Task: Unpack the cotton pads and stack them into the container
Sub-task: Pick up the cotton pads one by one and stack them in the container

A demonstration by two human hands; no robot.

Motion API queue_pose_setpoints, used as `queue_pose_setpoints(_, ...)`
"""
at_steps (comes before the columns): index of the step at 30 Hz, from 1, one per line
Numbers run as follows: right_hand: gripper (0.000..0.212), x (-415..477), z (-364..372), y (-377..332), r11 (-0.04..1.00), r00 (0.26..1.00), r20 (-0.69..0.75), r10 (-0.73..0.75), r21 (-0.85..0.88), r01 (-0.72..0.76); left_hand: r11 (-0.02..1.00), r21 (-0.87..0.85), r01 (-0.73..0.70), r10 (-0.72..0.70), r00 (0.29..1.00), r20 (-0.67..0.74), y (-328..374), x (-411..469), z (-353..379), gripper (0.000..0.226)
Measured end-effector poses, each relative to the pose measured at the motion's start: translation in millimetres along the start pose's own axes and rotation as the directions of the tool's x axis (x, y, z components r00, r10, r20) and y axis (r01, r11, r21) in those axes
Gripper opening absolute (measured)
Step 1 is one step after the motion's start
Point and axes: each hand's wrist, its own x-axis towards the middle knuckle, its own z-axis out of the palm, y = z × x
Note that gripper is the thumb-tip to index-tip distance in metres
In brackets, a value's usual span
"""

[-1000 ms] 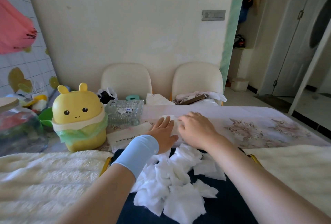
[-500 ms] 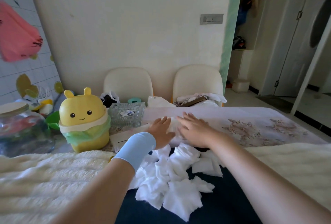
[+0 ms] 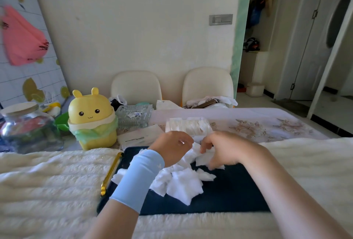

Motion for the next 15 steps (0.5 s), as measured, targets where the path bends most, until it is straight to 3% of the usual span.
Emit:
queue_pose_setpoints(2,0.044,2,9,1,1.000,1.000,-0.019,0.005,0.008,-0.005,0.999,-0.020,0.028,-0.028,1.000,0.005,-3,-5,8,0.020)
queue_pose_setpoints(5,0.019,6,16,6,0.996,0.995,-0.097,-0.022,0.079,0.029,0.998,-0.060,0.033,-0.034,0.999,-0.021,-9,-12,13,0.018)
queue_pose_setpoints(8,0.019,4,15,11,0.991,0.990,-0.138,-0.013,0.129,0.031,0.995,-0.104,-0.009,-0.001,0.996,-0.092,-11,-18,16,0.018)
queue_pose_setpoints(11,0.040,5,21,12,0.998,0.996,-0.086,0.003,0.057,0.002,0.991,-0.132,-0.035,0.015,0.989,-0.144,-14,-20,21,0.020)
queue_pose_setpoints(15,0.023,14,30,13,0.992,0.986,-0.166,0.005,0.125,0.016,0.995,-0.091,-0.029,0.014,0.988,-0.157,-21,-22,24,0.020)
